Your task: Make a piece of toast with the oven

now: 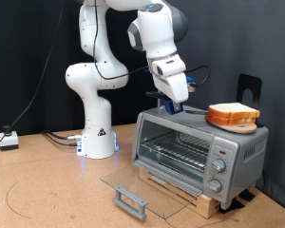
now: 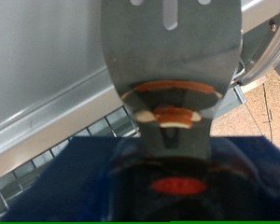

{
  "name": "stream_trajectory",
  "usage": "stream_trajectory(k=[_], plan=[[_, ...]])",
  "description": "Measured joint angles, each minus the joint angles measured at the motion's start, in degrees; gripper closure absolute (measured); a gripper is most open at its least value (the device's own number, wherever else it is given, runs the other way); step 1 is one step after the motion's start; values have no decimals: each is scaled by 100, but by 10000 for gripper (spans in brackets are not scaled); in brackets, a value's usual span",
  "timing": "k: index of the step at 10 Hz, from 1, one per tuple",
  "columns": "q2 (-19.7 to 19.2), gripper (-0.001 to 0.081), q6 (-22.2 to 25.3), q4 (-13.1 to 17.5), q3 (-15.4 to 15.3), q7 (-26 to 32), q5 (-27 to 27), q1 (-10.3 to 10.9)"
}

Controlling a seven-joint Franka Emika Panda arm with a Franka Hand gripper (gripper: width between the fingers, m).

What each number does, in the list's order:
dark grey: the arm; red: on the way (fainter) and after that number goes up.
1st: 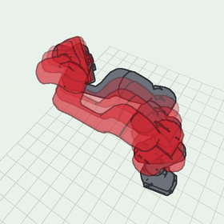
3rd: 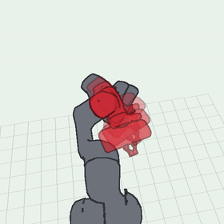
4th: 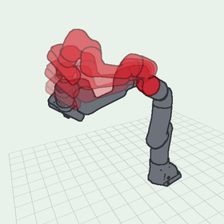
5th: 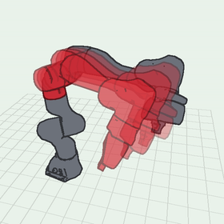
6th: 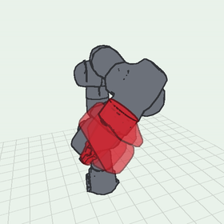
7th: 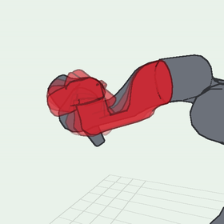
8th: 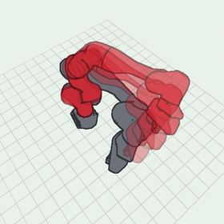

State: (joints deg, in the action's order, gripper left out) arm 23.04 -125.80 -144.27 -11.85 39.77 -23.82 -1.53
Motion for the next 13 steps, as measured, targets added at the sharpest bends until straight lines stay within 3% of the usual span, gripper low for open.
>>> stream_trajectory(k=[6, 13], plan=[[-107, 410, -159, 73, -205, -145, -58, 14], [-403, 410, -562, 222, -842, -677, -388, 135]])
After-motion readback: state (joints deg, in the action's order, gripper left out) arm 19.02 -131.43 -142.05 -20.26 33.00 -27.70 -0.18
